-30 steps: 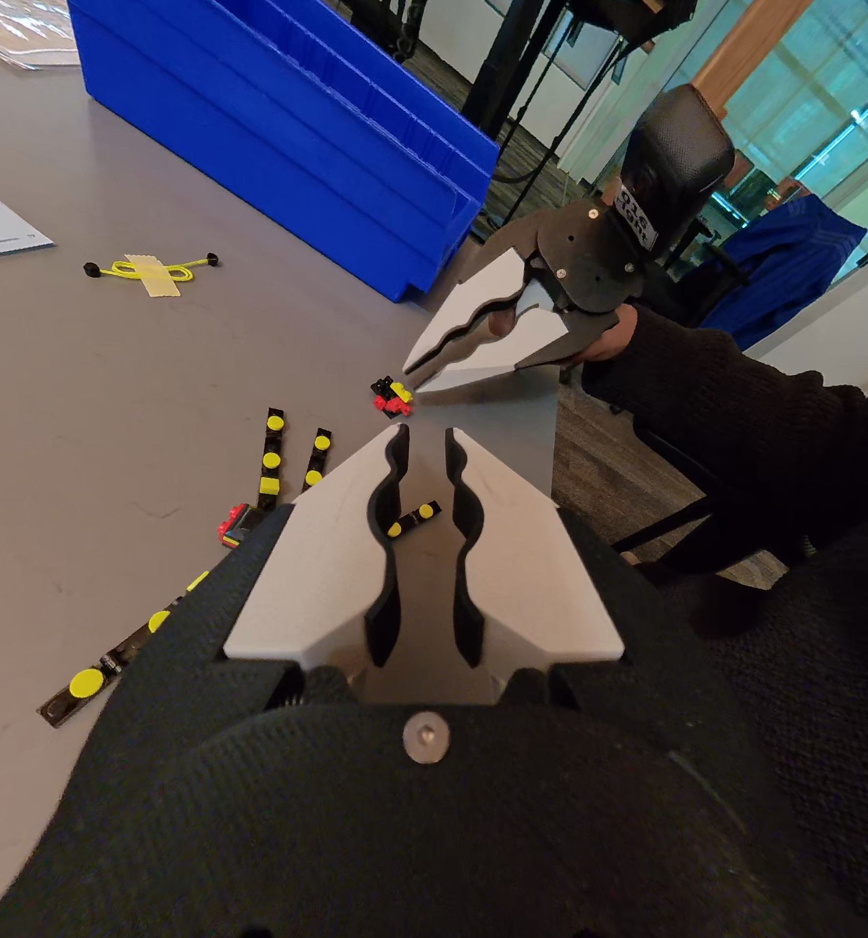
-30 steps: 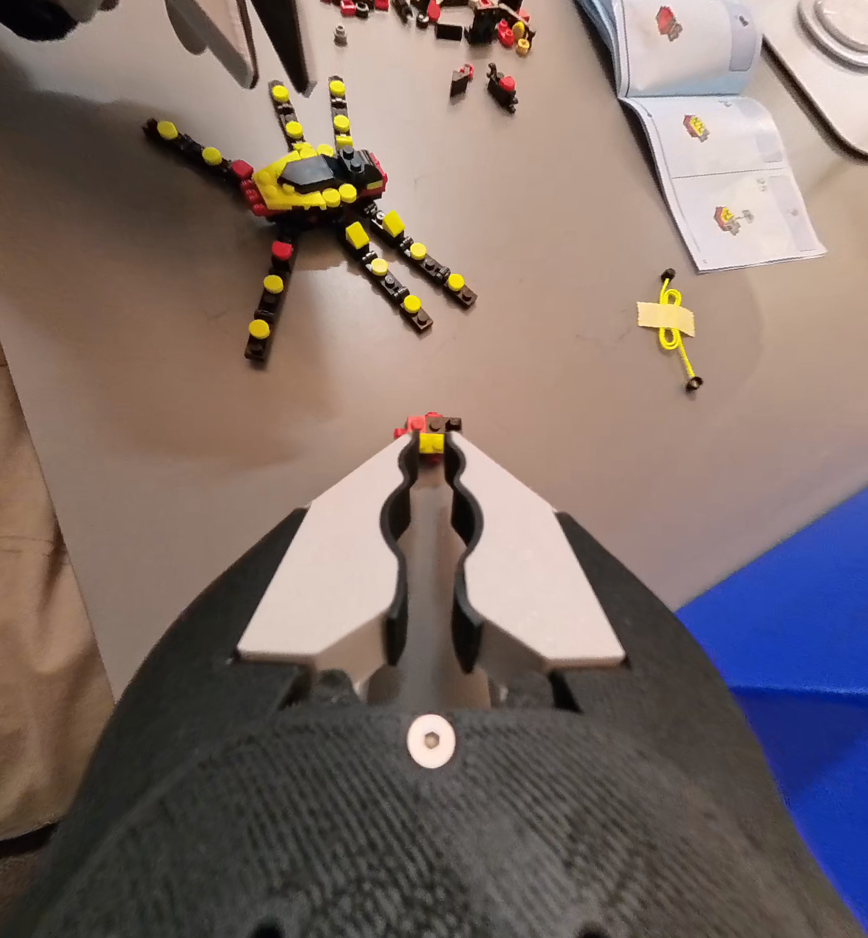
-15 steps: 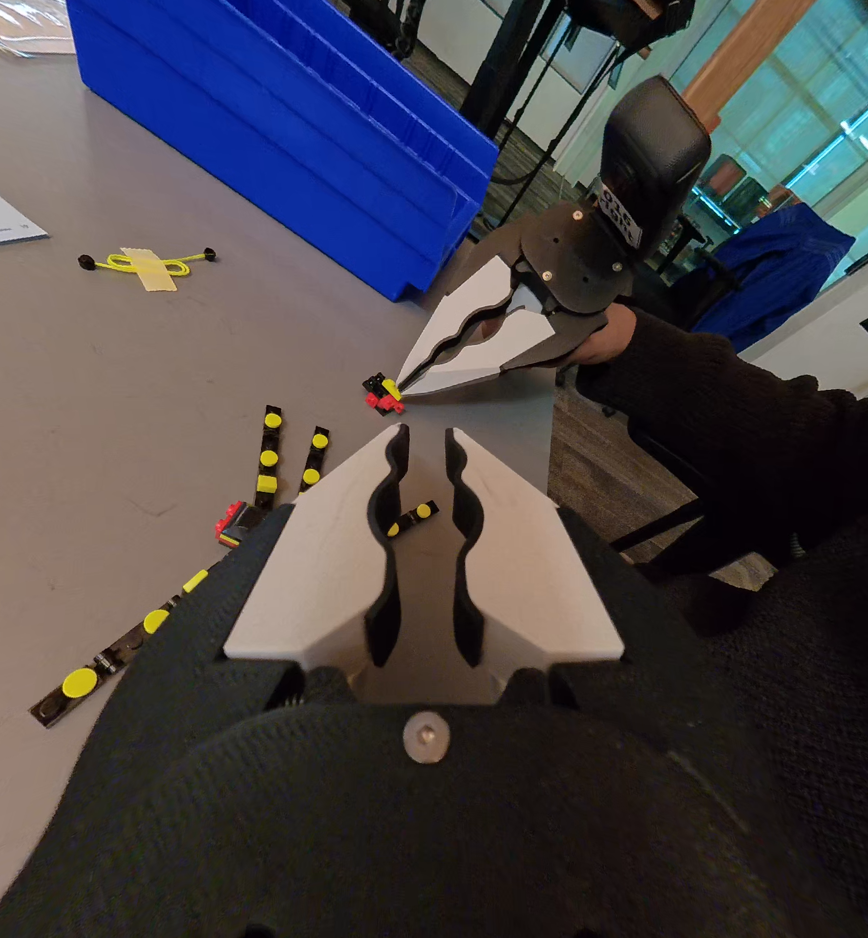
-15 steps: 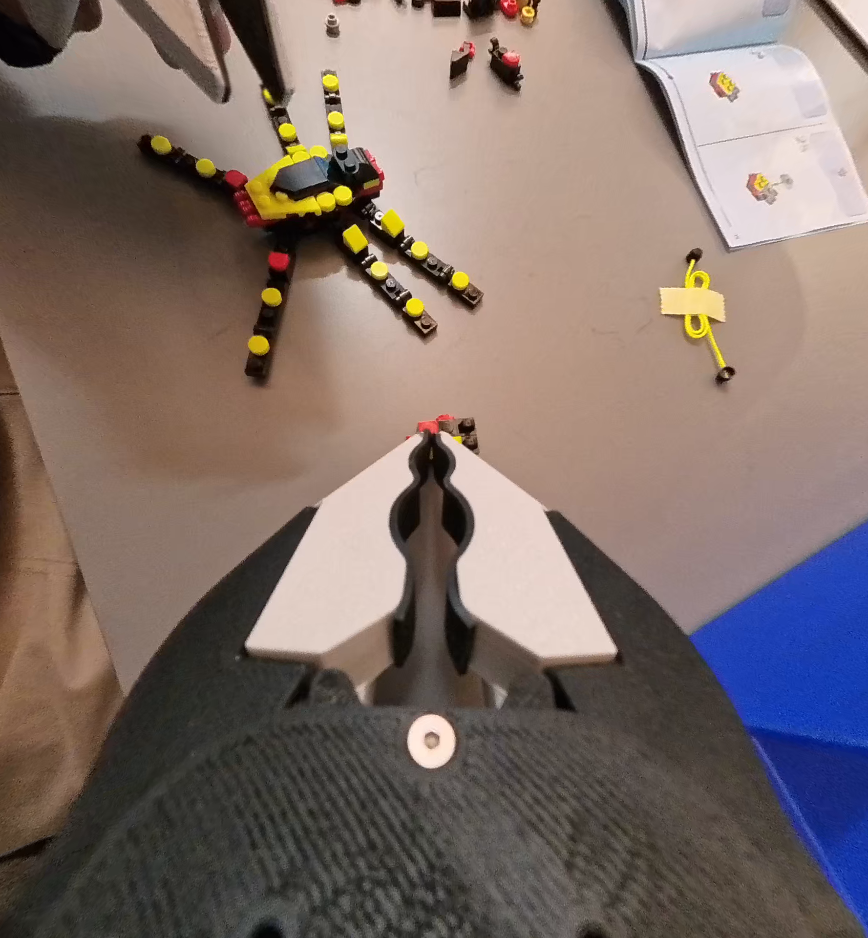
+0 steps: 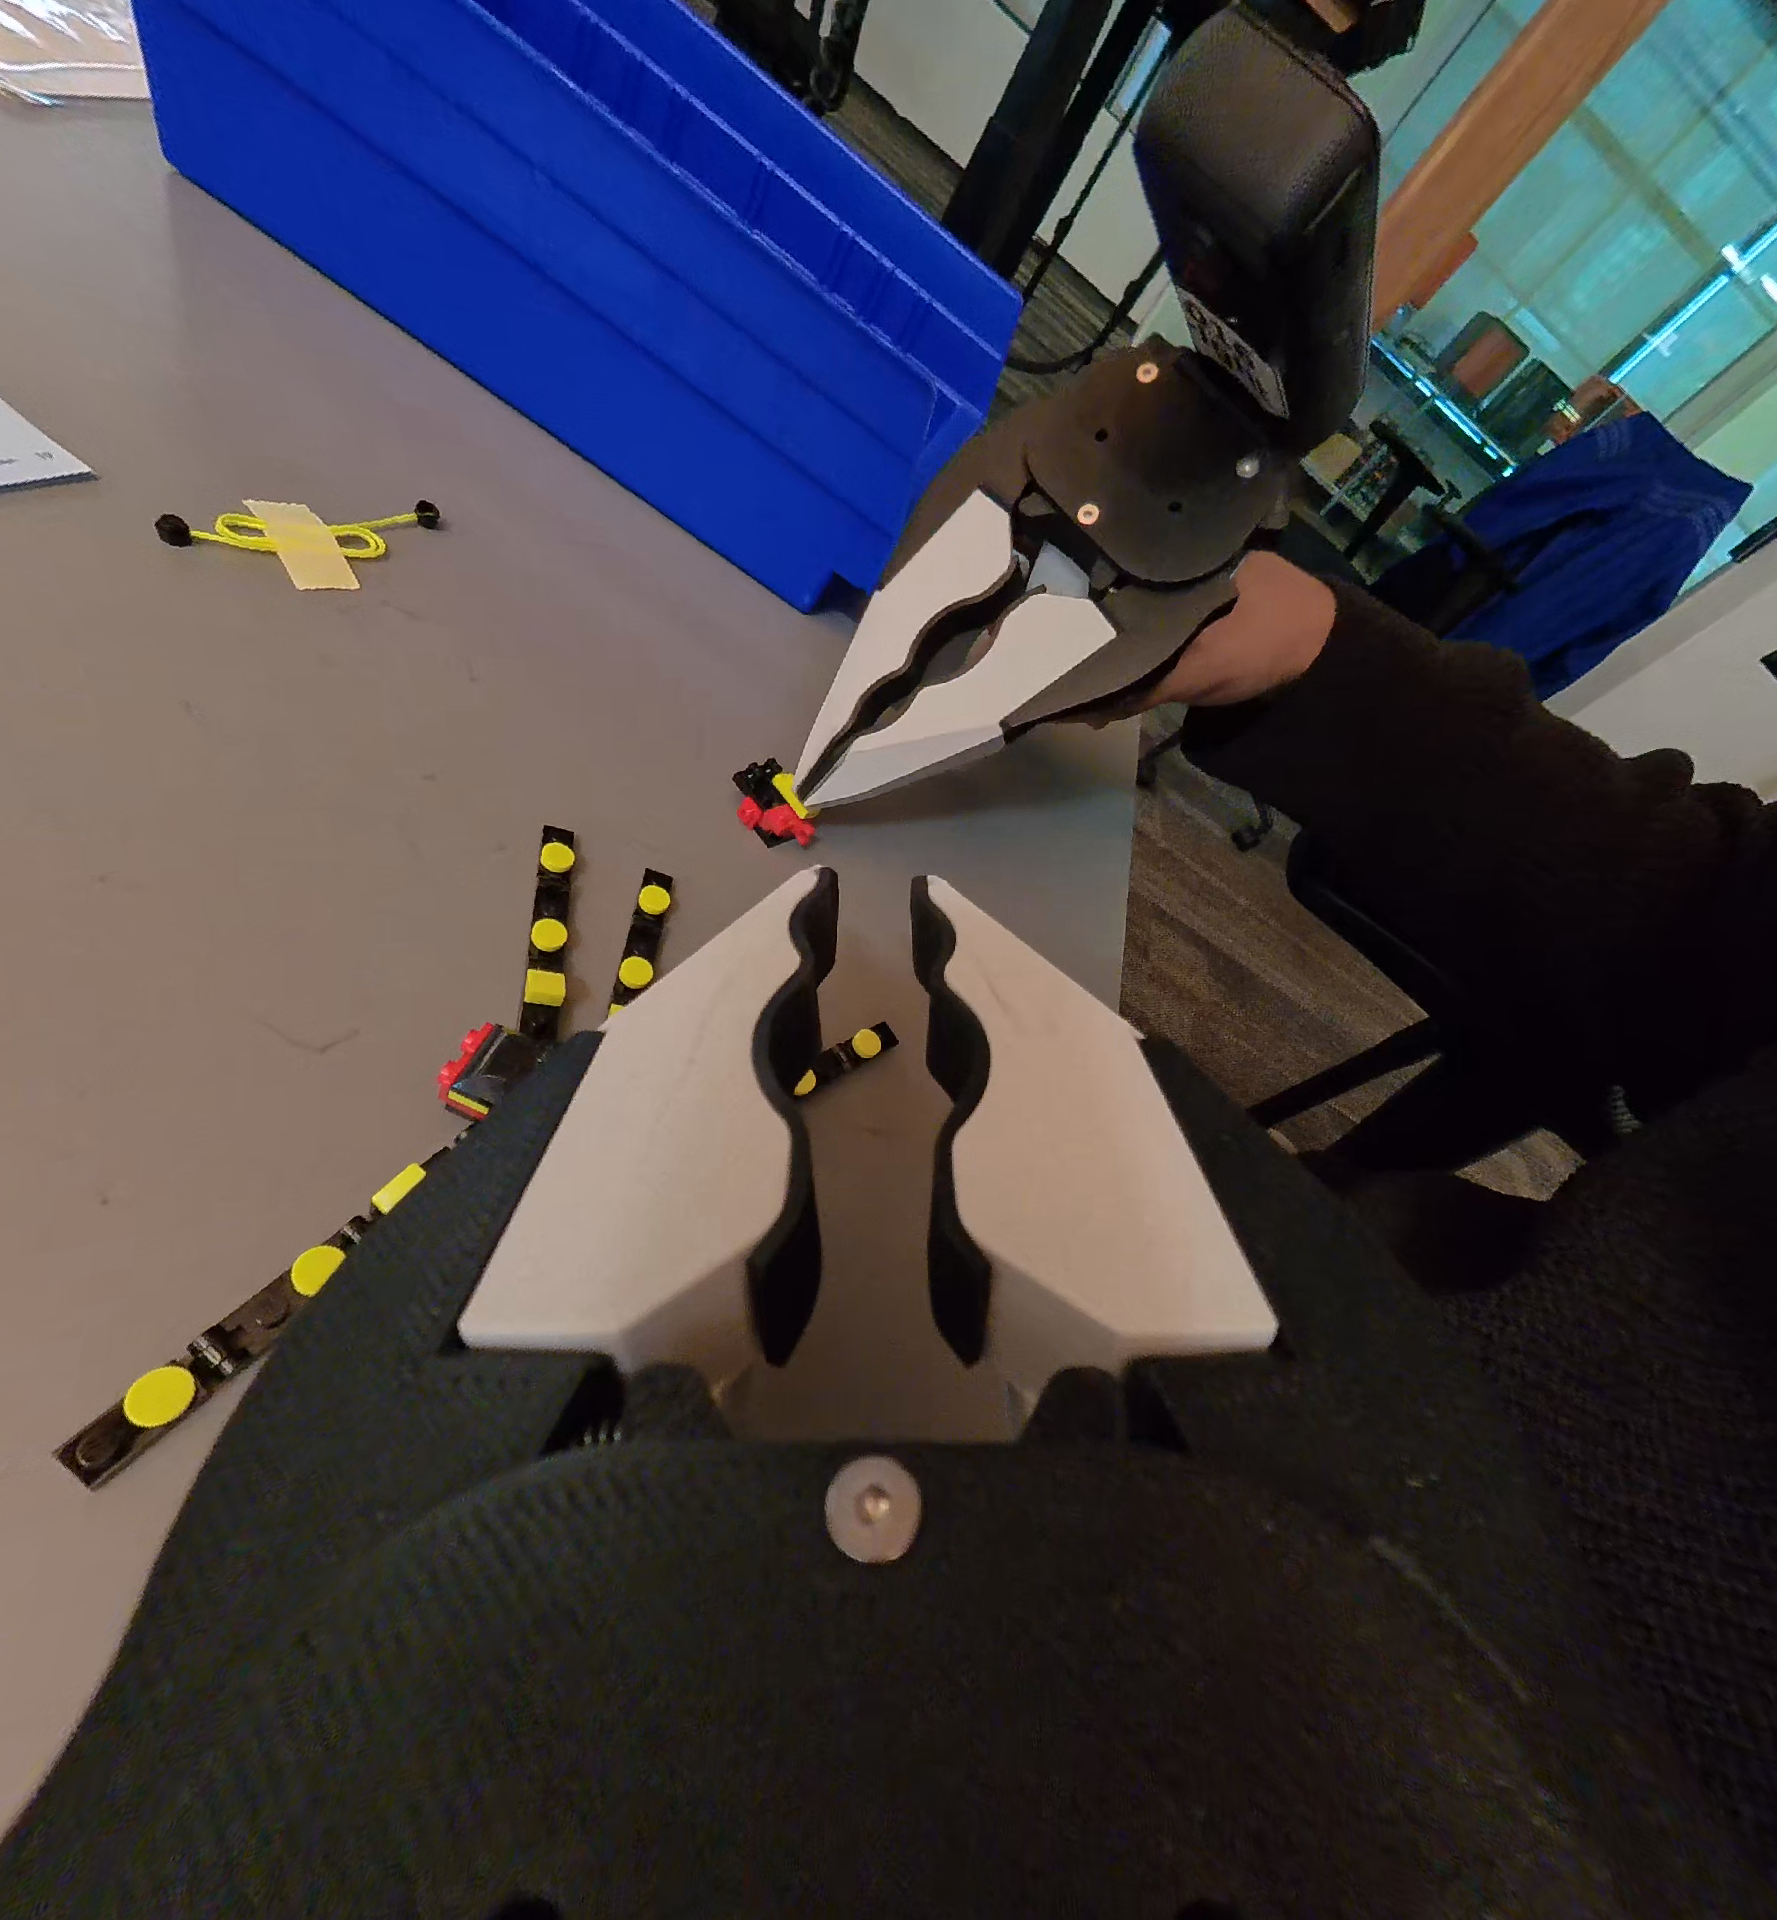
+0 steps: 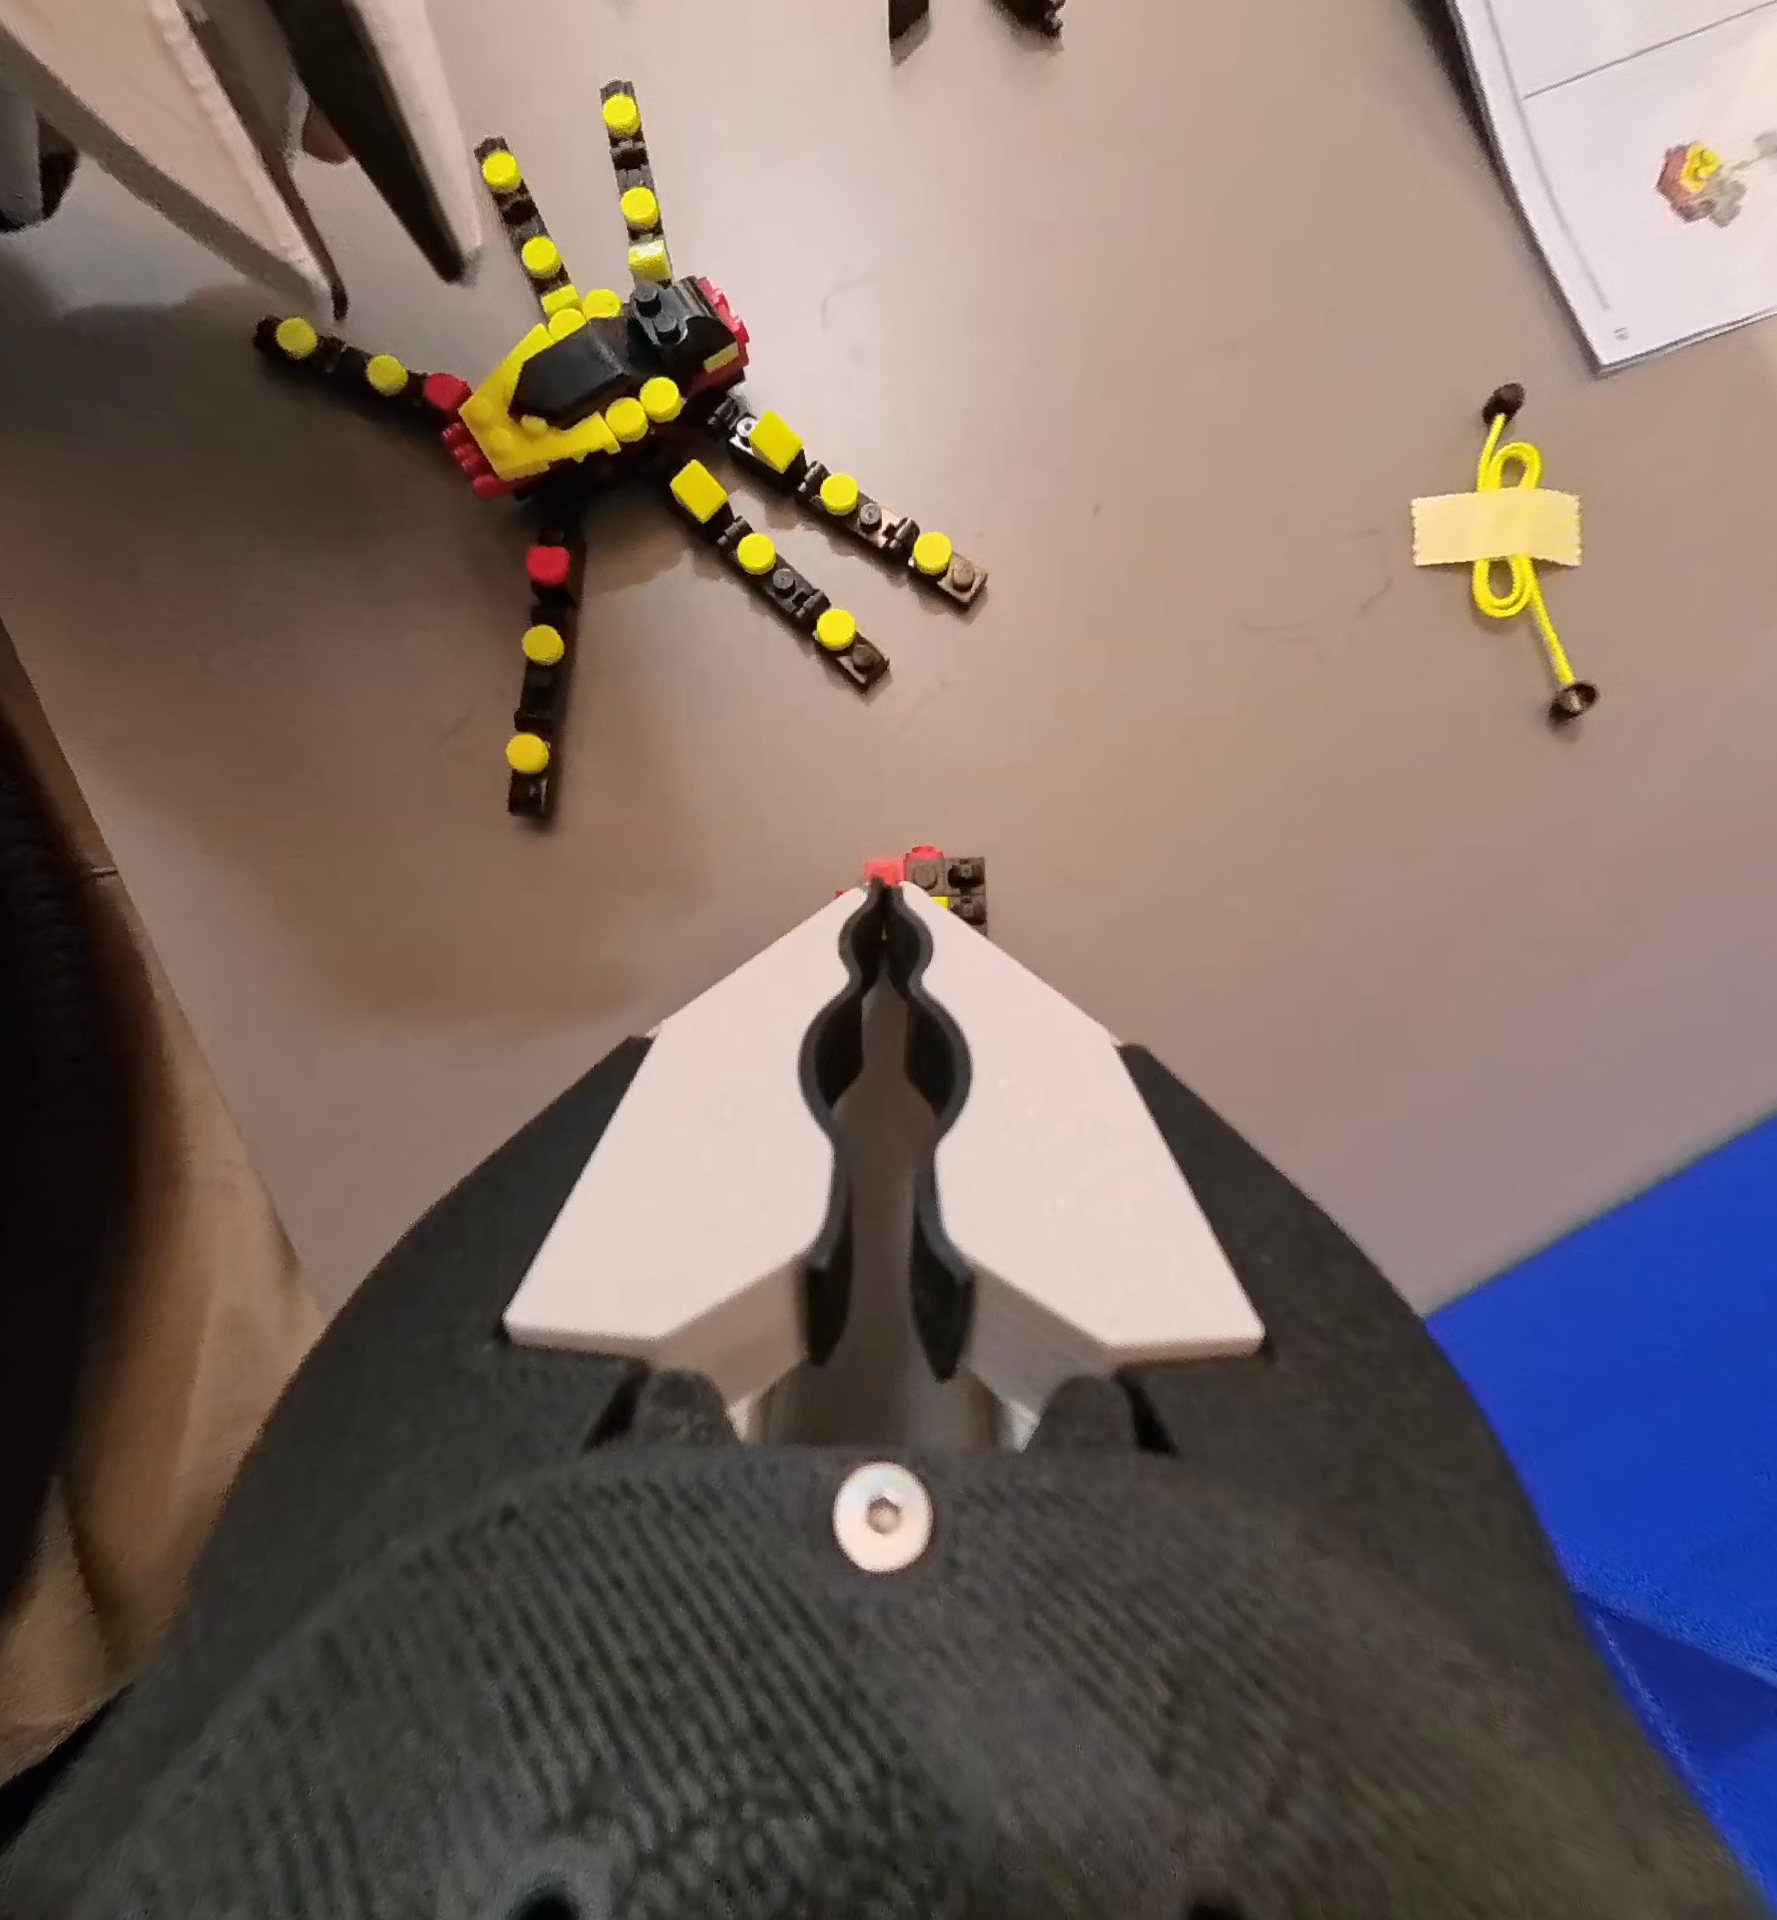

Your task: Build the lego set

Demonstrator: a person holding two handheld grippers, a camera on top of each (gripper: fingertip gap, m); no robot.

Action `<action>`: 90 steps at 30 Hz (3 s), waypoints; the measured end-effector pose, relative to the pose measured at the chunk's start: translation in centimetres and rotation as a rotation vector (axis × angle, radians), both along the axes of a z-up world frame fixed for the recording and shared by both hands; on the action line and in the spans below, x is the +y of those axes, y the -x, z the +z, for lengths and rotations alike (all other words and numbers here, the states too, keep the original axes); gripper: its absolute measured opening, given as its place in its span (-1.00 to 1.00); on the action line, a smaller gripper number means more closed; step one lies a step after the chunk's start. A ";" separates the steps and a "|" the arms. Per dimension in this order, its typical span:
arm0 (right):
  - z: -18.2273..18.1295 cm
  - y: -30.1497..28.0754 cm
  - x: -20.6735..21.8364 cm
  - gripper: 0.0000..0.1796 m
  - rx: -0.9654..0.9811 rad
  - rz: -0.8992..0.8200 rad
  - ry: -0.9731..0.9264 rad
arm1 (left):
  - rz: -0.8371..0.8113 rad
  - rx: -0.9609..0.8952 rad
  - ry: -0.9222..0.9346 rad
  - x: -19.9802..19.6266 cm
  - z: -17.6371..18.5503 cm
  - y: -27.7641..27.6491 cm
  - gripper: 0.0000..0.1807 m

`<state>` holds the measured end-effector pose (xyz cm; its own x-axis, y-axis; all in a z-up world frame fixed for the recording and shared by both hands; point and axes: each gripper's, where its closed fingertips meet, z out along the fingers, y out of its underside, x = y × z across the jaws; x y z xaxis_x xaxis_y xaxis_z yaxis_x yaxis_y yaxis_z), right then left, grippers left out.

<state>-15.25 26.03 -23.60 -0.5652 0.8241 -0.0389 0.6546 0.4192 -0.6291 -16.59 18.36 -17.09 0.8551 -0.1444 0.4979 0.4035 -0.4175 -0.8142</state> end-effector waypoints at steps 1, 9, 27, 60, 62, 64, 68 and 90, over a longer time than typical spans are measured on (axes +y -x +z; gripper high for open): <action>0.0 0.0 0.0 -1.00 -0.009 -0.001 0.000 | 0.000 0.000 0.000 0.0 0.0 0.0 -0.87; -0.3 0.5 -0.2 -1.00 -0.096 -0.033 0.033 | -0.001 -0.001 0.000 0.0 0.0 0.0 -0.87; 2.0 0.2 1.2 -1.00 0.091 -0.099 0.037 | -0.001 0.012 0.008 0.0 -0.2 0.0 -0.88; 5.1 2.7 -5.6 -0.87 0.408 -0.024 0.236 | 0.180 -0.070 0.007 -3.0 -0.8 4.3 -0.89; 5.2 3.0 -5.6 -0.89 0.414 -0.022 0.251 | 0.189 -0.073 0.008 -3.0 -0.9 4.7 -0.88; 5.0 3.0 -5.4 -0.90 0.408 -0.024 0.264 | 0.195 -0.075 0.009 -3.0 -1.0 5.2 -0.88; 5.3 3.0 -4.9 -0.91 0.415 -0.039 0.276 | 0.243 -0.037 0.024 -3.4 -1.2 7.0 -0.89; 5.2 2.7 -4.8 -0.92 0.400 -0.041 0.273 | 0.661 0.338 0.433 -15.5 -5.8 21.6 -0.89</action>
<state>-17.99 21.27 -18.42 -0.5470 0.8360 -0.0434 0.3516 0.1824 -0.9182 -38.22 2.90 -22.93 0.8092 0.5794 0.0976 0.4378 -0.4837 -0.7579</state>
